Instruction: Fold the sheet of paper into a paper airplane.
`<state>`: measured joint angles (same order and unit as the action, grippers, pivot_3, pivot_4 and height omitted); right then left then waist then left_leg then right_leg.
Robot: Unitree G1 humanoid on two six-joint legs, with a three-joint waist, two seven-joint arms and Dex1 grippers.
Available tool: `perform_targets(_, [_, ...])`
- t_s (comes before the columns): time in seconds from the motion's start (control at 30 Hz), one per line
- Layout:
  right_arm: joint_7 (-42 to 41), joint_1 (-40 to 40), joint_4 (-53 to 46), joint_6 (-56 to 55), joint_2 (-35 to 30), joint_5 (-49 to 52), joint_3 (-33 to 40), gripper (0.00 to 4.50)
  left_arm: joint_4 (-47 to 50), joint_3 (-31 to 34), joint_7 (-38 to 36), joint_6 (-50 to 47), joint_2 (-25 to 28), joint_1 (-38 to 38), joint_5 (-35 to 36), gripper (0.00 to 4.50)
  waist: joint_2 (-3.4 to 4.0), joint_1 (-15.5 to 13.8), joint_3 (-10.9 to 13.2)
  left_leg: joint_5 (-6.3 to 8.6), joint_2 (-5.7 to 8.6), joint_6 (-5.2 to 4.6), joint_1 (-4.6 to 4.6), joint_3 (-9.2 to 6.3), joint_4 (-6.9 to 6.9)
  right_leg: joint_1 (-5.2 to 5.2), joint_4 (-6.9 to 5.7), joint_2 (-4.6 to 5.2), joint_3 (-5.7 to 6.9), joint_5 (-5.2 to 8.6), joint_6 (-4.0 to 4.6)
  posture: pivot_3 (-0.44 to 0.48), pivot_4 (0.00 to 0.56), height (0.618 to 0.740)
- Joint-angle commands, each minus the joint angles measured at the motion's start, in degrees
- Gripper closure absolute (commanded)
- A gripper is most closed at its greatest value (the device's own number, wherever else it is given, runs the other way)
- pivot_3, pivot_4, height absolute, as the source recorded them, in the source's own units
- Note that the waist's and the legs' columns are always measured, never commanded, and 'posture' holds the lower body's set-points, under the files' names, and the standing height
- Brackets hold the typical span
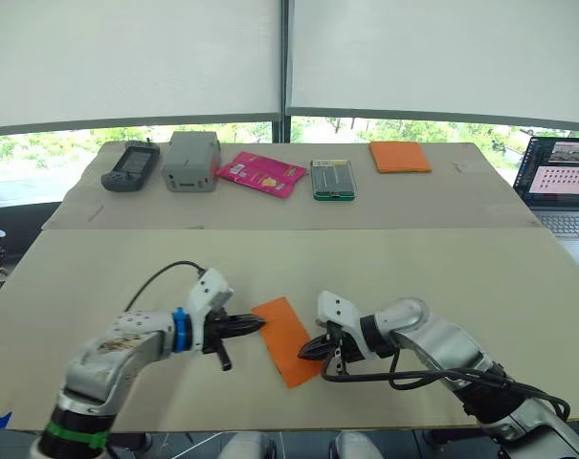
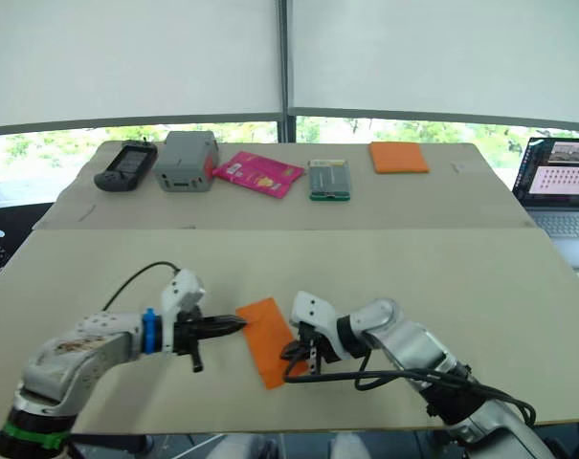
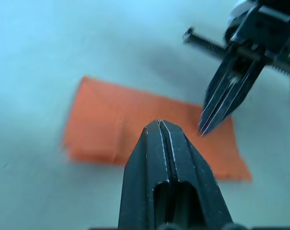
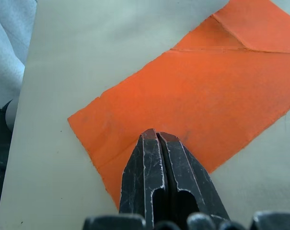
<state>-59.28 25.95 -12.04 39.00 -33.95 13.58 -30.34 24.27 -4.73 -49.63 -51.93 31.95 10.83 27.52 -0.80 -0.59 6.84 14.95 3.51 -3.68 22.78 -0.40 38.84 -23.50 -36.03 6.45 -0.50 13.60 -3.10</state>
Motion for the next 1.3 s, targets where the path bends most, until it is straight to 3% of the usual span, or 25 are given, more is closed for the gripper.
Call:
perform_targets(0.03, [2.3, -1.0, 1.5, 2.3, -0.6, -2.5, -0.1, 4.45, -0.2, -4.9, 3.0, 0.1, 0.8, 1.4, -3.5, 4.50, 0.01, 0.1, 0.0, 0.00, 0.01, 0.02, -0.02, 0.01, -0.03, 0.00, 0.00, 0.00, -0.02, 0.00, 0.01, 0.000, 0.150, 0.740])
perform_targets(0.1, [2.5, -1.4, 0.7, 1.4, -1.2, -2.1, 1.2, 4.45, -2.0, -9.8, 4.1, 2.2, 2.1, 1.8, -7.6, 4.50, 0.01, 0.1, 0.0, 0.00, 0.02, 0.03, 0.00, 0.01, -0.06, 0.10, -0.04, -0.02, -0.07, 0.02, 0.03, 0.000, 0.150, 0.740])
perform_targets(0.3, [2.9, -2.4, 0.8, -3.8, -0.3, -0.4, 6.6, 4.45, -3.9, -12.8, 4.8, 3.0, 1.4, 1.6, -8.6, 4.50, 0.04, -0.3, 0.0, 0.01, 0.05, 0.03, -0.04, -0.04, -0.04, 0.07, 0.10, 0.02, -0.02, 0.02, 0.04, 0.000, 0.150, 0.740])
perform_targets(0.97, [2.8, 13.1, 34.2, -24.7, 16.8, -8.0, 7.4, 4.45, -3.1, -10.4, 7.0, 1.4, 0.0, -0.4, -6.3, 4.50, 0.16, 0.5, 0.1, -0.04, 0.11, 0.09, 0.03, -0.03, -0.10, -0.20, -0.09, -0.06, -0.05, 0.02, 0.04, 0.000, 0.150, 0.740])
perform_targets(1.3, [-1.8, 13.4, 35.5, -29.6, 19.0, -8.4, 7.8, 4.45, -3.4, -8.8, 7.3, 0.2, 1.6, -0.2, -5.5, 4.50, 0.23, 1.3, 0.1, -0.08, 0.11, 0.16, 0.15, -0.03, -0.16, -0.45, -0.19, -0.23, -0.09, 0.02, 0.04, 0.000, 0.150, 0.740])
